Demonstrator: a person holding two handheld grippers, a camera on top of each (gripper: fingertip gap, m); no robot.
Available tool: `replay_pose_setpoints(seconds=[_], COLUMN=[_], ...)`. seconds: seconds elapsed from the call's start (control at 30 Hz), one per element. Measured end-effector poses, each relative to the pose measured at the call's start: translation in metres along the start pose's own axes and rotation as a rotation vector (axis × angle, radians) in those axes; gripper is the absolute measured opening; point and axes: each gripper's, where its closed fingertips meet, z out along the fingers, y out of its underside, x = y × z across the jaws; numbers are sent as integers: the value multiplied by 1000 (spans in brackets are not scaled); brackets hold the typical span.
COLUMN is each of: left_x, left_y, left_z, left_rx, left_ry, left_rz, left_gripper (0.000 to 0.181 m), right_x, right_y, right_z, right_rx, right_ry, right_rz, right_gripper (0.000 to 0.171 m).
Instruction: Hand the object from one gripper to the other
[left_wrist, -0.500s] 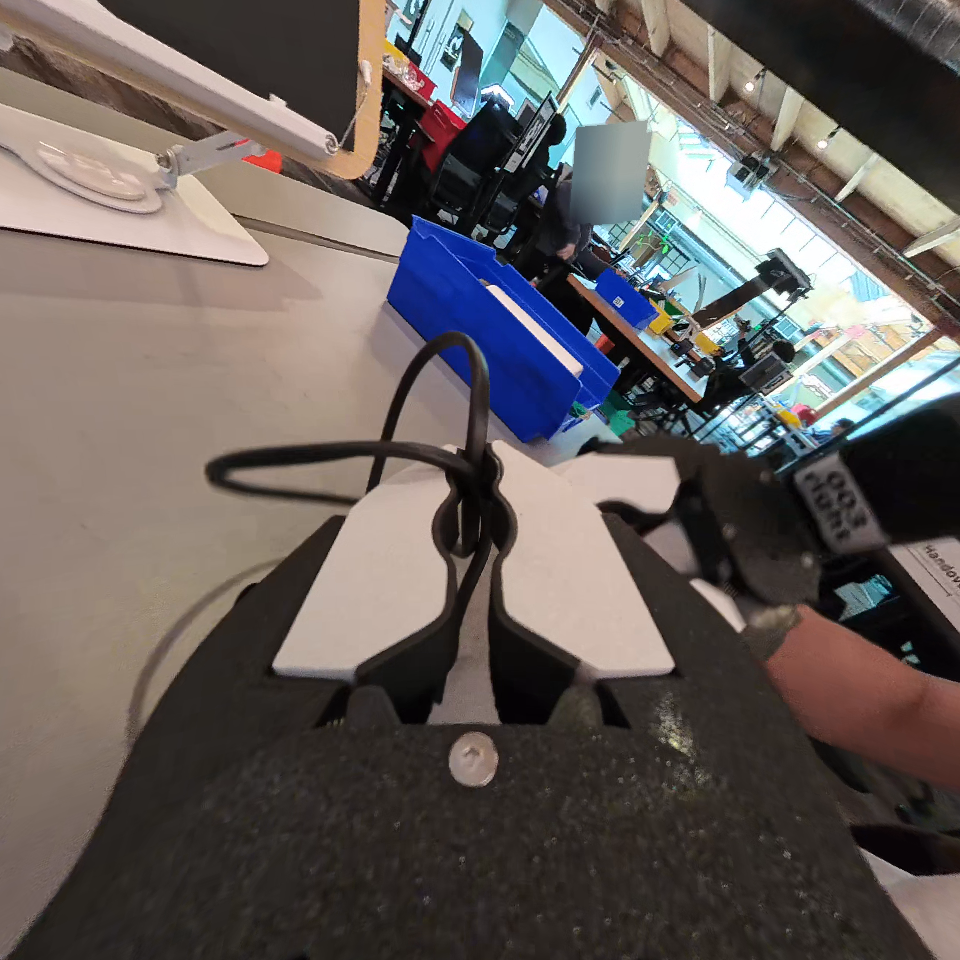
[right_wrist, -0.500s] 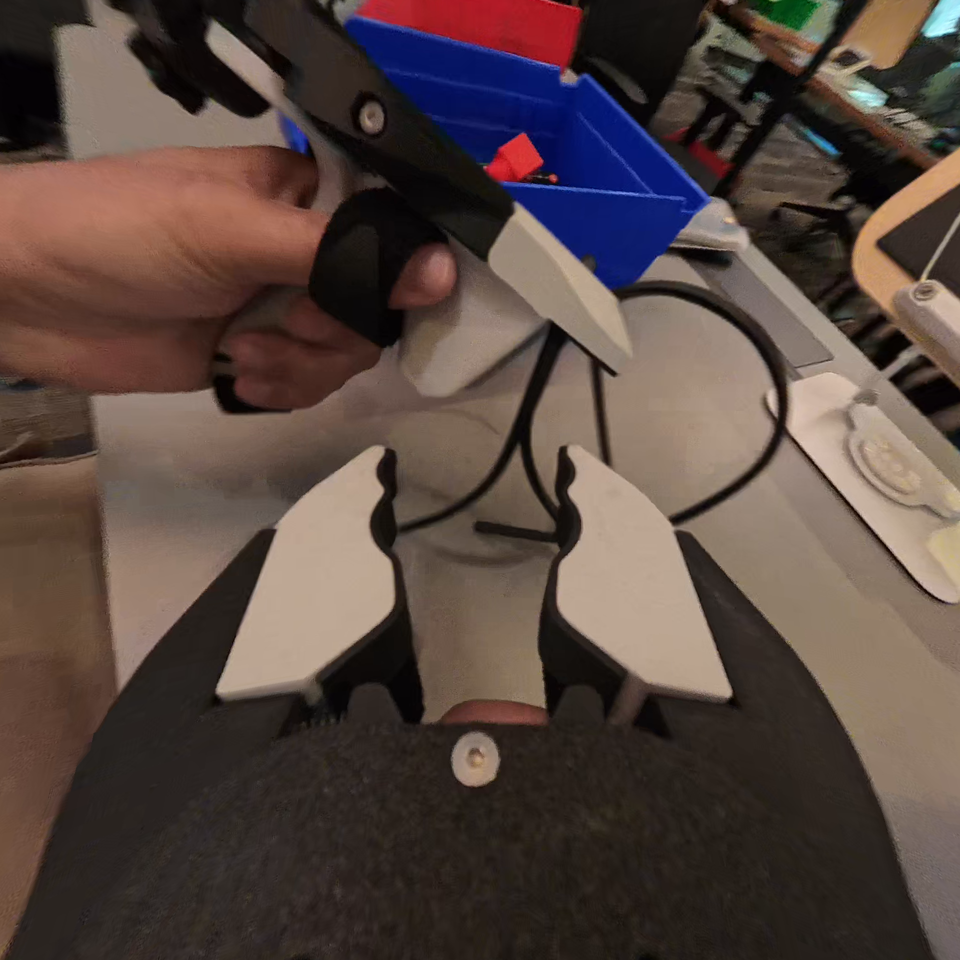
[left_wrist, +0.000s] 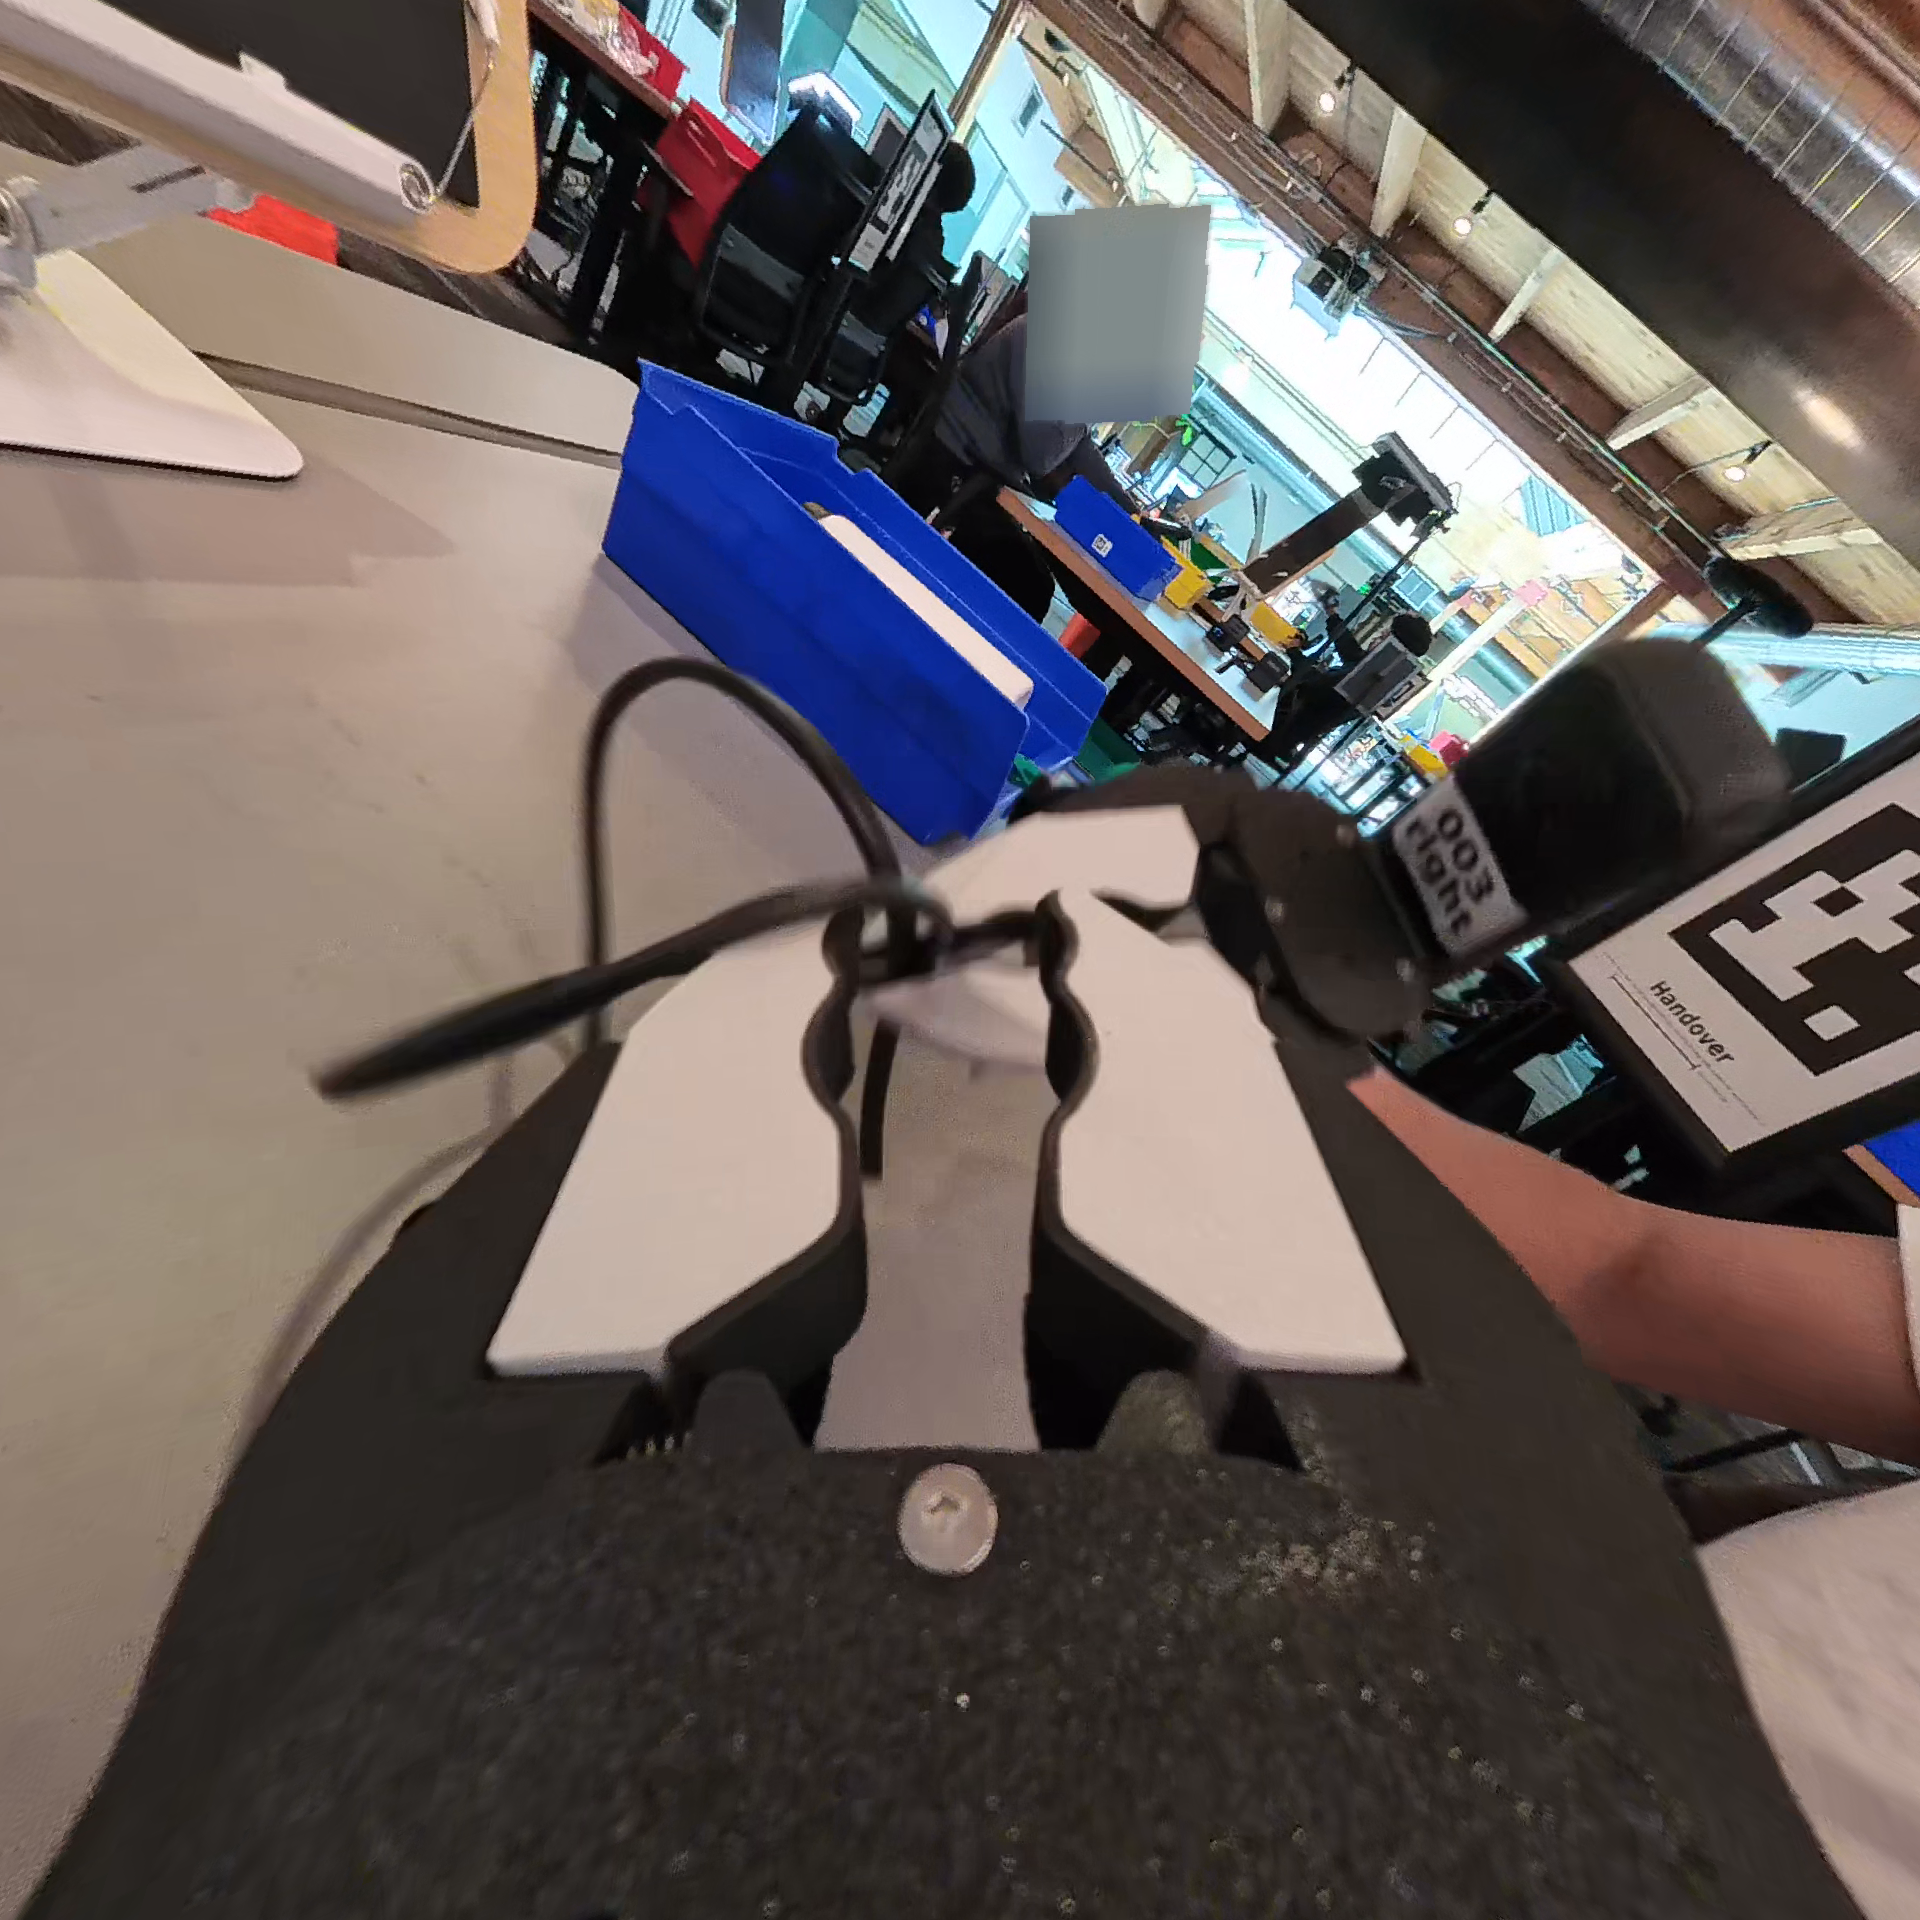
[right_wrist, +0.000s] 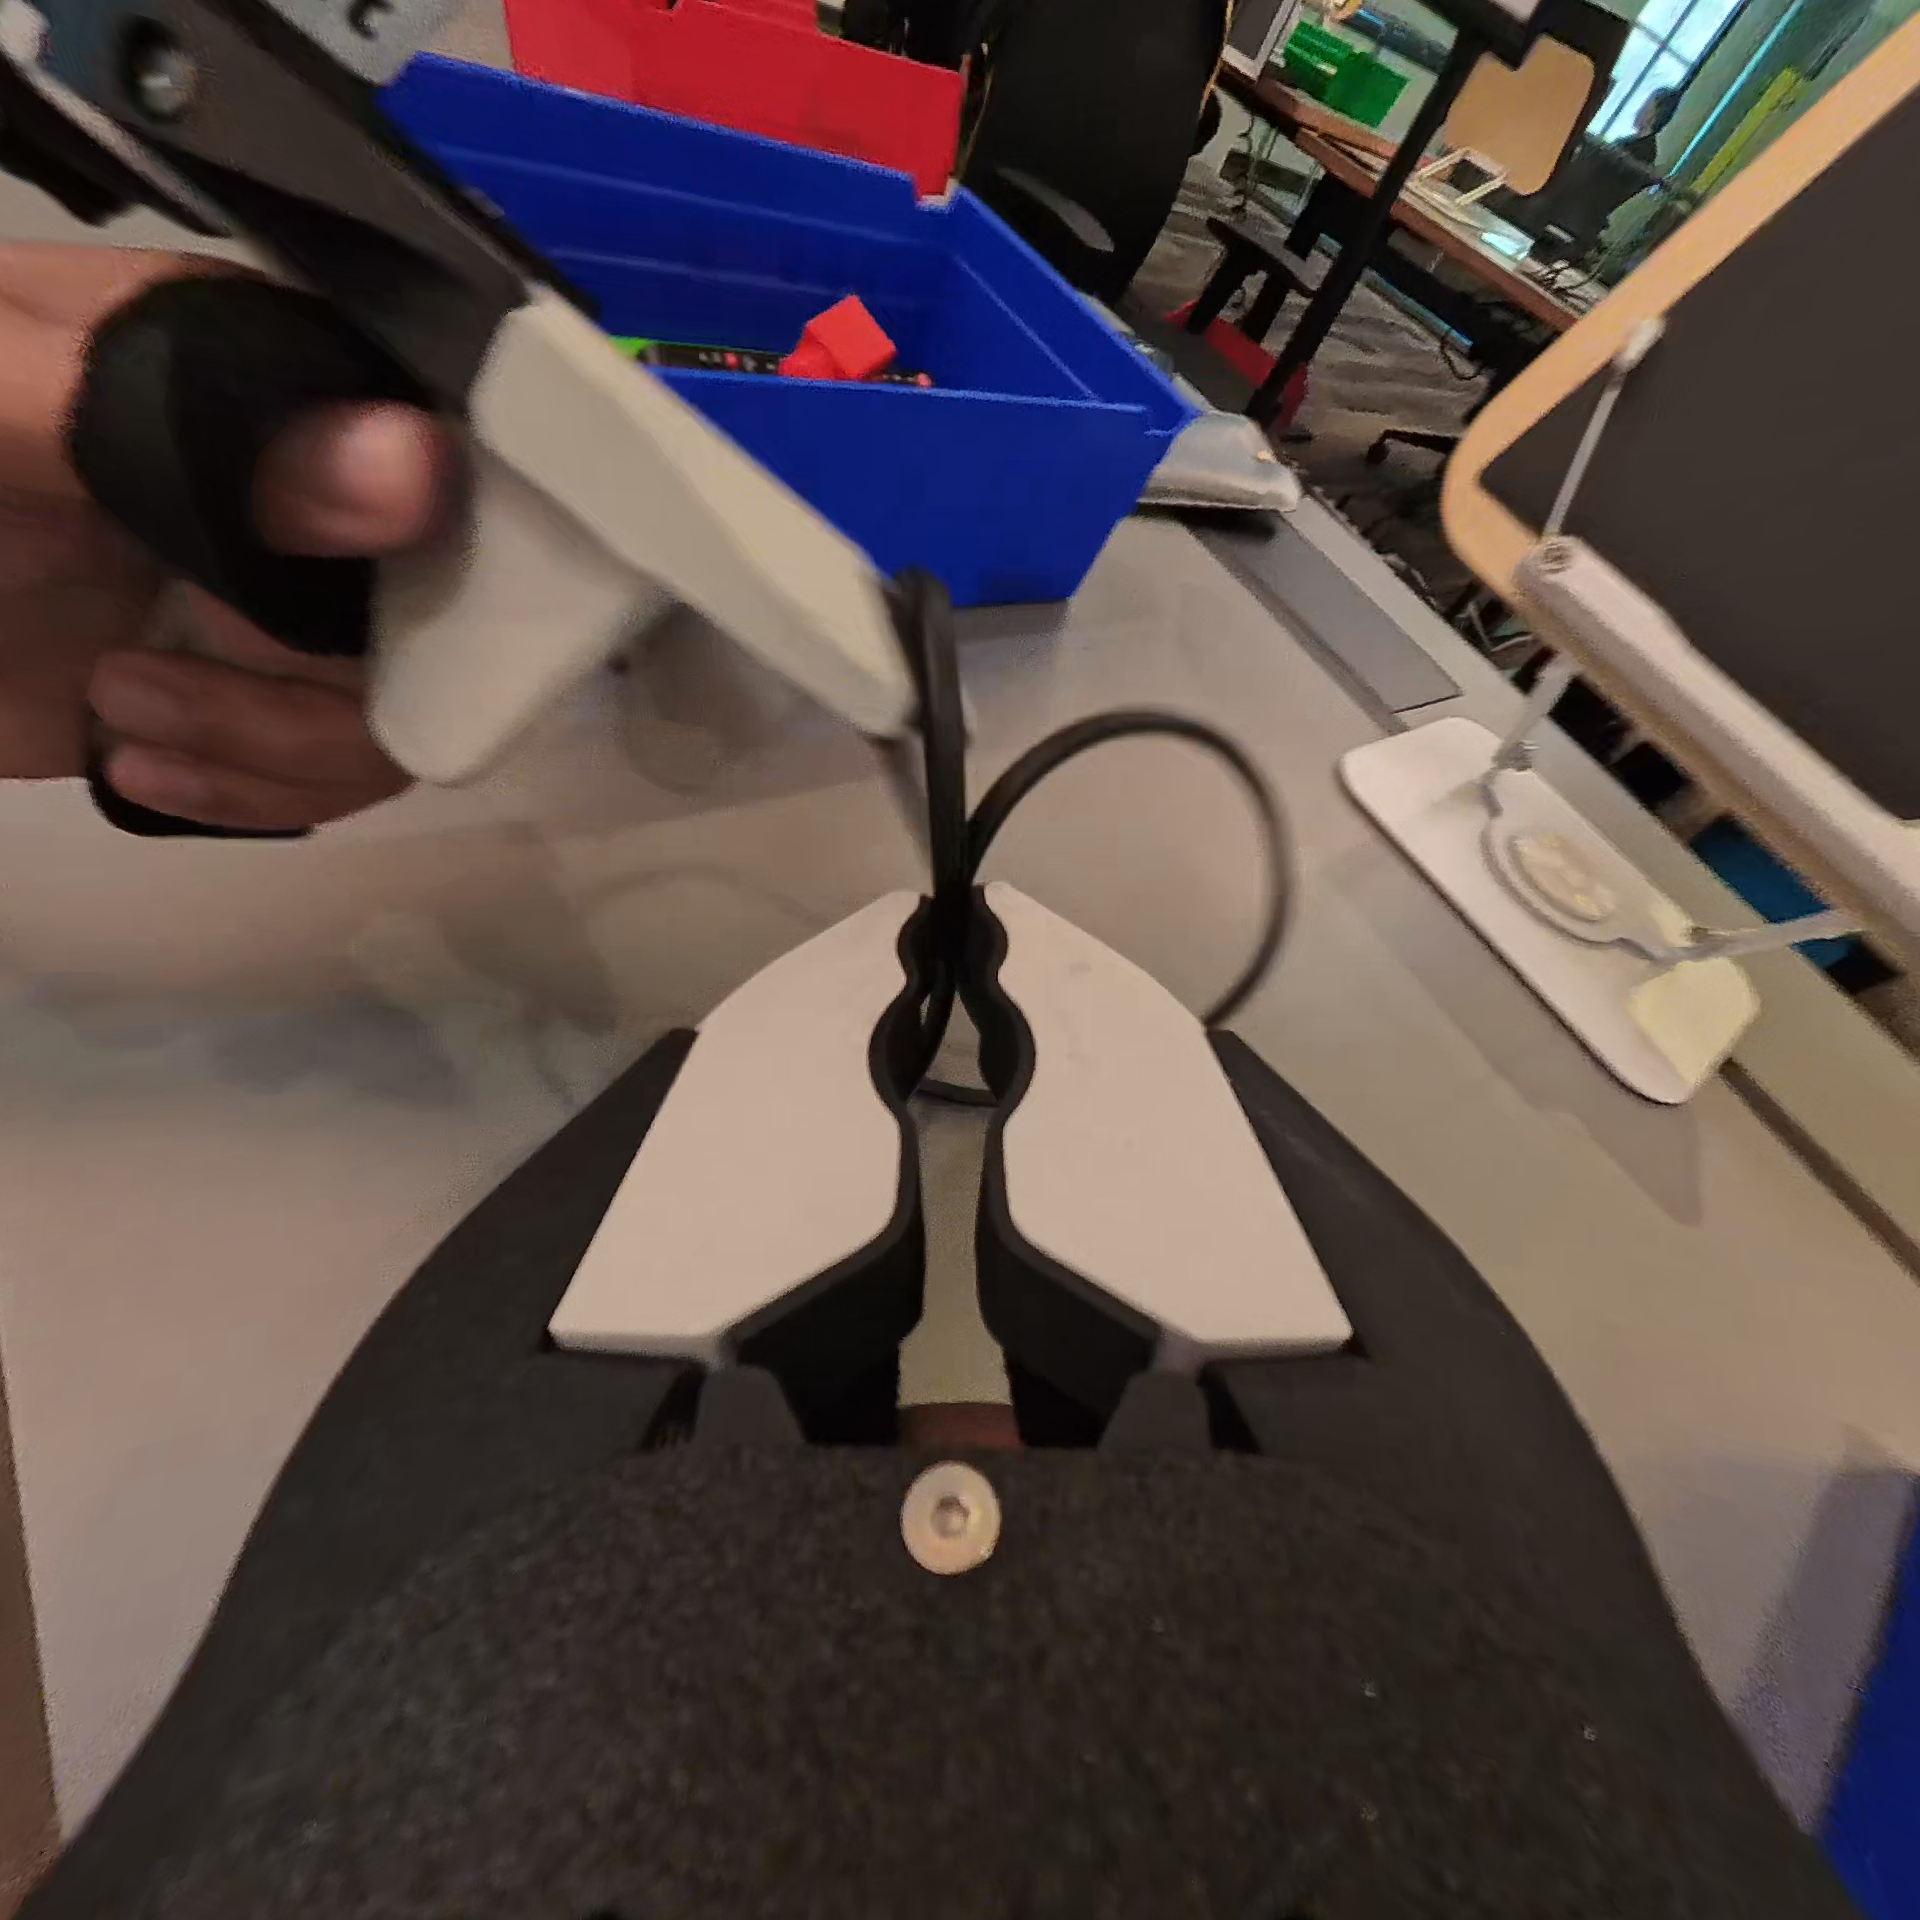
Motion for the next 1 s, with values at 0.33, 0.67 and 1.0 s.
replay_pose_setpoints(seconds=[0.33,0.67,1.0], left_x=[20,5,10], left_y=[49,47,56], left_z=[-56,-76,-68], left_rx=[40,70,4], left_ry=[-108,-132,-152], left_rz=[28,-54,15], left_gripper=[39,36,36], right_x=[155,293,342], right_y=[-81,-77,111], right_z=[-127,-221,-151], right_rx=[-103,-296,-470], right_ry=[154,423,397], right_rz=[-204,-173,297], right_gripper=[5,6,6])
